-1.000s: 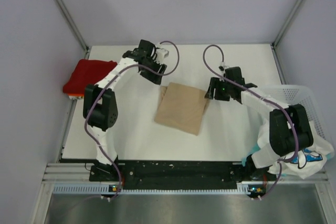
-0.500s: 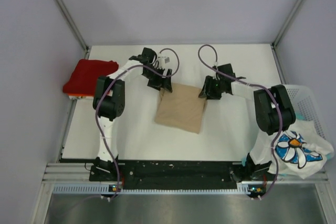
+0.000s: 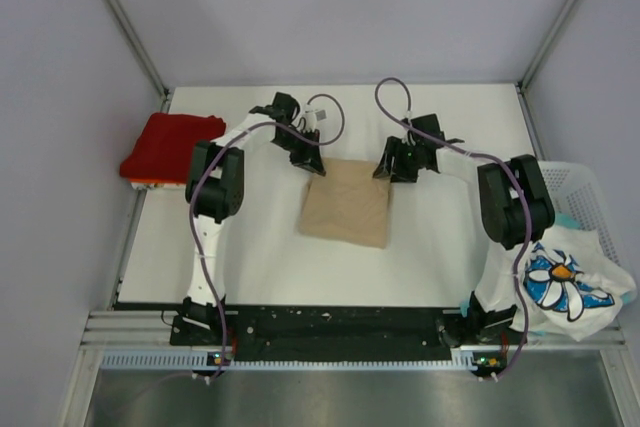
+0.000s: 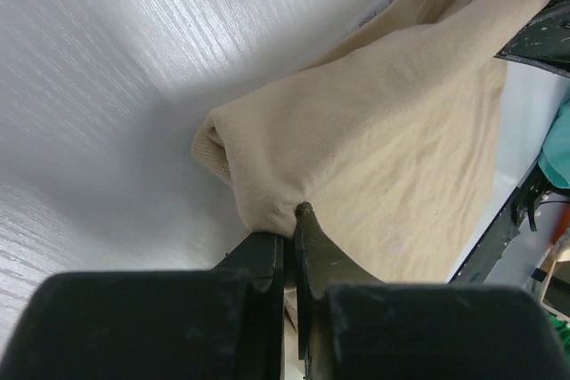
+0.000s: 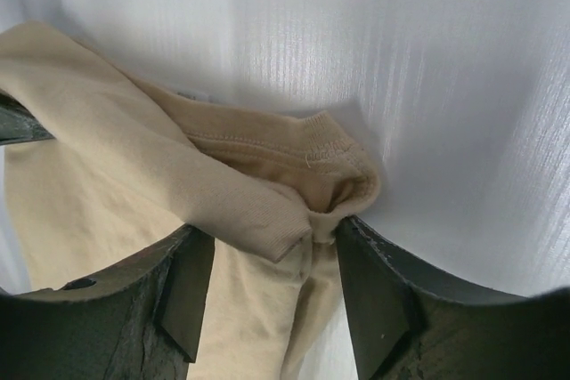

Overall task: Fold and stack the t-shirts
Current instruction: Put the neatly folded tshirt into the corner of the board with the left arm

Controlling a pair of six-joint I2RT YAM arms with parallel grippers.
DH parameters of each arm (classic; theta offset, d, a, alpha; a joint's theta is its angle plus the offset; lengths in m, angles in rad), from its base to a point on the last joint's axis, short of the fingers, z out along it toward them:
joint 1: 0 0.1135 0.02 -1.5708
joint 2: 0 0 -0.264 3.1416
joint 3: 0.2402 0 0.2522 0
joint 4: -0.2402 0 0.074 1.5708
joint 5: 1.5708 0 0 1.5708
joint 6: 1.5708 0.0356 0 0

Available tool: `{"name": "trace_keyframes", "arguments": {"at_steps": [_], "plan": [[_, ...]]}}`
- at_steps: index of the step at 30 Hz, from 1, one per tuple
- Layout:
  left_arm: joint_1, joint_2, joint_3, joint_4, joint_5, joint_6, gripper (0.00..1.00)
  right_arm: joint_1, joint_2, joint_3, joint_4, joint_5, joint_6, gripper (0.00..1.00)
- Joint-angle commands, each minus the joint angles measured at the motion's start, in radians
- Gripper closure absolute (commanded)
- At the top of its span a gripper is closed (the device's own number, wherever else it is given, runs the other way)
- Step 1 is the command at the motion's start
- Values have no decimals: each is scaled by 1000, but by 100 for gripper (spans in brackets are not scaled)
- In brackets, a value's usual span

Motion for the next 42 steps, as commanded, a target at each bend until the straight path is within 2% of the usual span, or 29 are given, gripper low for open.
{"name": "trace_keyframes", "arguments": {"at_steps": [1,4,5,6,11,14,17,19,23,25,28,34,35,37,39,40,41,42], "plan": [[31,-6,33,-16,26,15,100,-3,-72,51,-30,43,-70,42],[51,-17,62,-18,-38,30,100,-5,-130,32,-52,76,-119,39],[58,-15,76,-19,-56,58,97,-6,-138,29,-61,72,-133,39],[64,-12,93,-13,-84,58,86,-5,-144,29,-67,63,-144,39],[70,-32,133,13,-135,49,2,-6,-144,32,-73,23,-141,39],[73,-98,104,-5,-156,61,1,-6,-144,37,-73,12,-138,39],[76,-208,-37,45,-168,43,1,-5,-152,37,-72,3,-127,39],[75,-277,-169,111,-153,-34,1,-5,-158,32,-68,-9,-120,39],[65,-379,-485,376,-99,-187,1,-6,-189,8,-68,-11,-120,39],[67,-364,-505,410,-86,-212,1,-5,-204,-8,-68,-3,-124,39],[64,-296,-433,403,-23,-241,1,-5,-215,-20,-68,10,-132,39],[55,-132,-318,334,16,-257,1,-6,-249,-40,-68,12,-133,39],[56,-120,-315,329,23,-257,5,-5,-261,-45,-68,14,-133,39],[58,-113,-319,332,43,-247,21,-6,-293,-51,-70,18,-144,39],[58,-112,-323,328,68,-237,54,-5,-327,-61,-71,30,-152,39],[59,-118,-323,323,69,-229,78,-6,-341,-69,-70,34,-155,39],[59,-126,-320,317,60,-218,96,-5,-356,-74,-71,38,-158,39],[61,-138,-321,312,49,-205,100,-5,-368,-78,-76,40,-159,39]]}}
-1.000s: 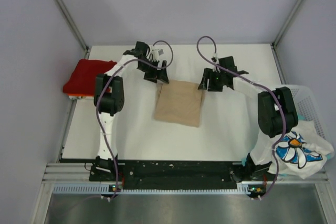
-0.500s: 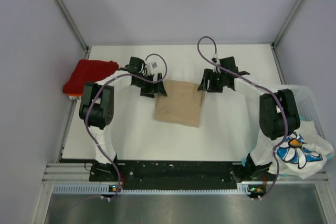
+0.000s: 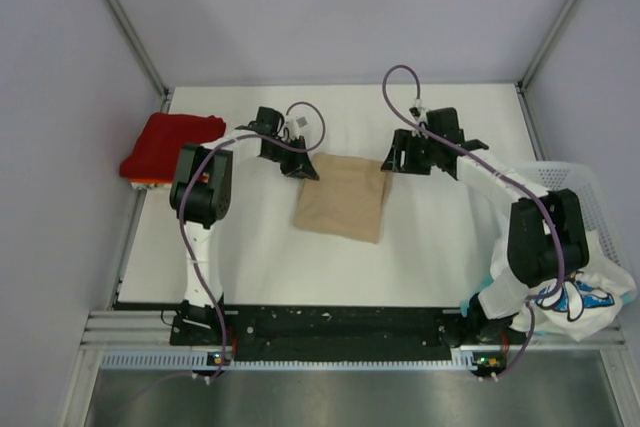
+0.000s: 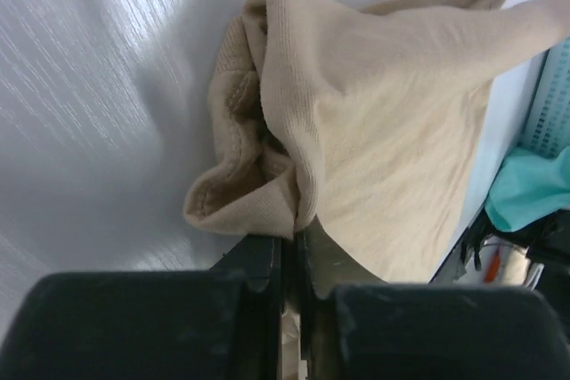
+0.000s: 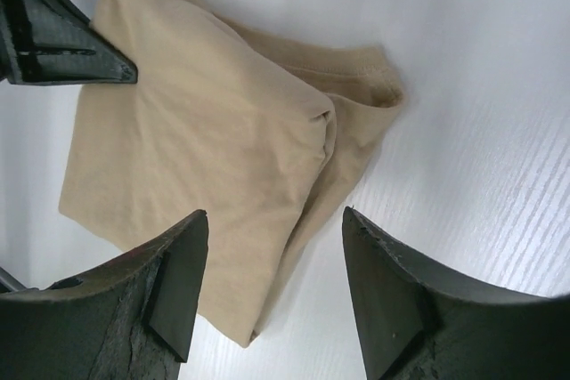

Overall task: Fold and stack the t-shirts
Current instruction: Put the neatly folded tshirt into the corner of the board with the left arm

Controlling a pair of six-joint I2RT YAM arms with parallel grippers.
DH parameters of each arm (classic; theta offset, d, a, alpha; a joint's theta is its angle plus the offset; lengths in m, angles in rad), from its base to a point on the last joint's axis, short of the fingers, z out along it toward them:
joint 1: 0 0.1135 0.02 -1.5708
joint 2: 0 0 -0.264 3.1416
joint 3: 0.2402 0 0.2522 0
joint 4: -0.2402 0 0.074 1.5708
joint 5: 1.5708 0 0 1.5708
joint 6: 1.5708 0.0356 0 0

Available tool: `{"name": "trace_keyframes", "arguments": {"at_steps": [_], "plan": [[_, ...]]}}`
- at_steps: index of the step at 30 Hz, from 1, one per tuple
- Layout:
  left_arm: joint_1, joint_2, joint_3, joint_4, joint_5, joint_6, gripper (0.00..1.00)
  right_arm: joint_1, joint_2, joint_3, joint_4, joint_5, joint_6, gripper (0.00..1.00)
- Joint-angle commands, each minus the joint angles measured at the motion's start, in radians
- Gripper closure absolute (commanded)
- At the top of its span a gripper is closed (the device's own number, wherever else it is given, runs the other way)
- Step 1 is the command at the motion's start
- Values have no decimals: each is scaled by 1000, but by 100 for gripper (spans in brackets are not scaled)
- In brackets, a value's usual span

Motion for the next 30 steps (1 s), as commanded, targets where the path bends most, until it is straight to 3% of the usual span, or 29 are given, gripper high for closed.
{"name": "trace_keyframes", "arguments": {"at_steps": [1,11,18,21,30], "plan": [[2,-24,4,-26,4,60,100,-5,-116,-14,14,19,-35,39],[62,-208,63,-220,-286,431,100,-3,-250,-78,-26,107,-136,38],[169,-190,266,-480,-475,660,100,-3,-279,-94,-38,122,-151,38],[186,-176,353,-561,-620,744,100,-3,-280,-98,-43,116,-167,38],[214,-242,389,-552,-917,872,100,-3,-253,-114,-54,130,-223,37]]}}
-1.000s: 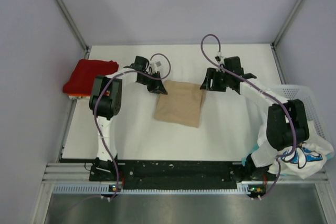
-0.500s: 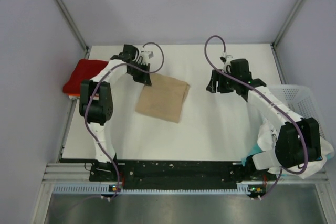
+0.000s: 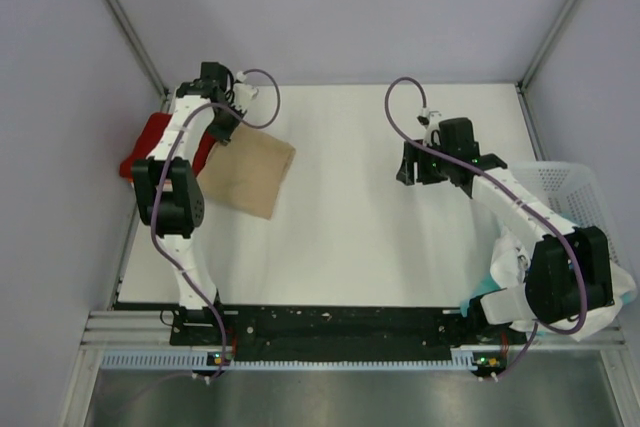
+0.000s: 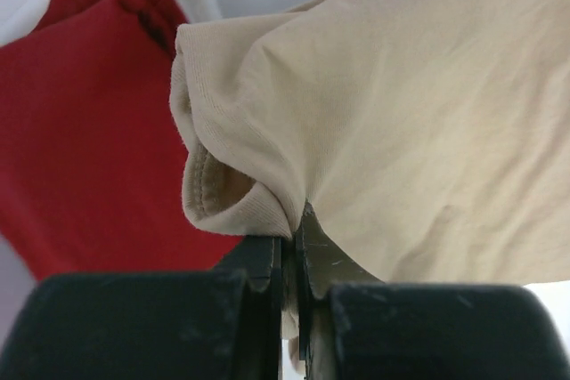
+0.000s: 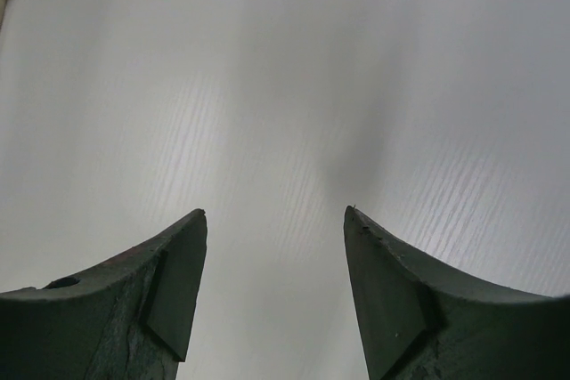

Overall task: Fold and stack the t-shirts
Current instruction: Put the neatly folded tshirt into the corner of the board with the left arm

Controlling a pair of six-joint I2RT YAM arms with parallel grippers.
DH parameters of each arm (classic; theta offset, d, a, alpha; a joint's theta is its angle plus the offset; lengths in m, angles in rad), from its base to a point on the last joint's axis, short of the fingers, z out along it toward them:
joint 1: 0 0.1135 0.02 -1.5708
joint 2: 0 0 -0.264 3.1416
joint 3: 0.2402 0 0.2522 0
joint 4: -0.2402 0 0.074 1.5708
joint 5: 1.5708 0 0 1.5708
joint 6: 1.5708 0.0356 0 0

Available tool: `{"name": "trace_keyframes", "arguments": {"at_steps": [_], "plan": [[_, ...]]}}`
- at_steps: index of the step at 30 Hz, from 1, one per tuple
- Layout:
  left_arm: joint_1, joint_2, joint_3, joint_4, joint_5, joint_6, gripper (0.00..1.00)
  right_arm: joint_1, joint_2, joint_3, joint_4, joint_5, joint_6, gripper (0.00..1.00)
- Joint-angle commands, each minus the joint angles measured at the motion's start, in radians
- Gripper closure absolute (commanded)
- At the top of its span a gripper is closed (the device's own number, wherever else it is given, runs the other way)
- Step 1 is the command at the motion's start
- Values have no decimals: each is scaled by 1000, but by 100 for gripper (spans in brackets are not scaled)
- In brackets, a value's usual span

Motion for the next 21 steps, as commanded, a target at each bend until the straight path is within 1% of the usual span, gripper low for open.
{"name": "trace_keyframes", "arguments": {"at_steps": [1,9,11,12,14,21], "plan": [[10,-91,57,-26,-204,114,100,-3,-7,11,5,10,-45,37],[30,-111,171,26,-368,235,100,-3,-4,13,4,13,-59,37],[31,-111,192,37,-391,270,100,-3,-2,14,4,15,-57,37],[30,-113,207,34,-379,287,100,-5,-1,13,4,15,-59,37],[67,-117,237,32,-361,304,100,-5,3,14,4,18,-59,37],[111,-120,301,46,-357,362,100,-3,1,16,-3,30,-63,37]]}}
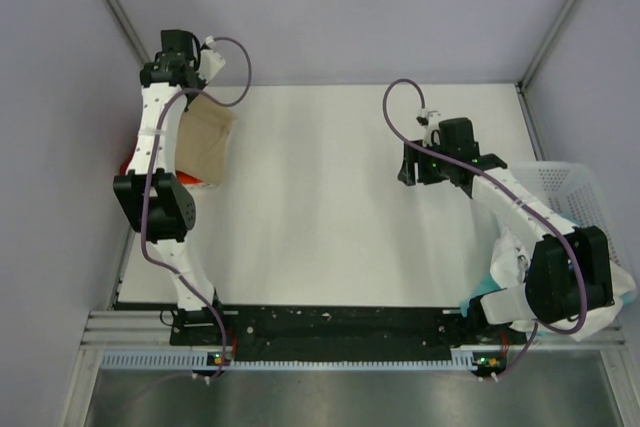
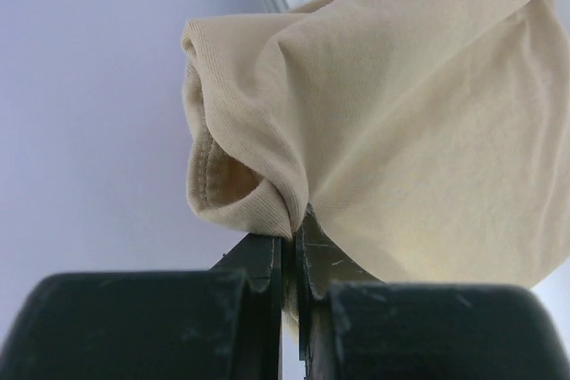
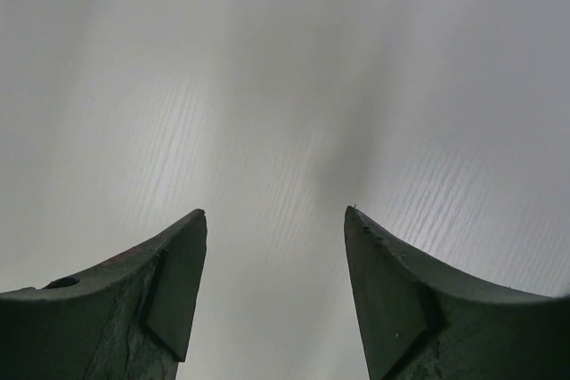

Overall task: Fold and stack the t-shirts
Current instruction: Put the neatly folded tshirt into the corner of the board with the left arm

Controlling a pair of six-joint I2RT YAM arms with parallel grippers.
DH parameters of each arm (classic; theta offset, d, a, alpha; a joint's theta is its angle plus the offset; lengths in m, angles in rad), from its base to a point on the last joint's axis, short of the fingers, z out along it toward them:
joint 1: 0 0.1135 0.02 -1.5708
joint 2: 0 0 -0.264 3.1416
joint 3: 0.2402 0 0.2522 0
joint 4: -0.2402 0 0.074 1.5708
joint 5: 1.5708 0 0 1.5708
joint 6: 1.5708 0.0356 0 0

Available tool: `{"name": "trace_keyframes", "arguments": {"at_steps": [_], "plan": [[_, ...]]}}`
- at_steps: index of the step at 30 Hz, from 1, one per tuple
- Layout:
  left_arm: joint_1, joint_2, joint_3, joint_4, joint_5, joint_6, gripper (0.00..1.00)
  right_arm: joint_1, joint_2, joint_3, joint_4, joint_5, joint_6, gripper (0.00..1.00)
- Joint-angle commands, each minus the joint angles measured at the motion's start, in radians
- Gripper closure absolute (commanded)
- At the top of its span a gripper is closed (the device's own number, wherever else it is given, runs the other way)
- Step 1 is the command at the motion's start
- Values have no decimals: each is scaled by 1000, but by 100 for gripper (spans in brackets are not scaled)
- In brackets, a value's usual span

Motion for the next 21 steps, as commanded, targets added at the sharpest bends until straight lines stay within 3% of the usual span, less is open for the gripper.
{"name": "trace_keyframes", "arguments": {"at_steps": [1,9,19,20,21], "plan": [[36,-66,64,65,-40,78,100,-5,-1,15,-1,14,-20,37],[79,-9,64,183,-45,104,100,-5,4,20,-10,26,-26,37],[147,175,96,274,-103,86,100,-5,4,26,-21,34,-33,37],[150,196,96,313,-147,84,89,-5,4,27,-22,32,-33,37],[155,224,99,352,-205,86,72,-3,2,27,-24,29,-34,37]]}}
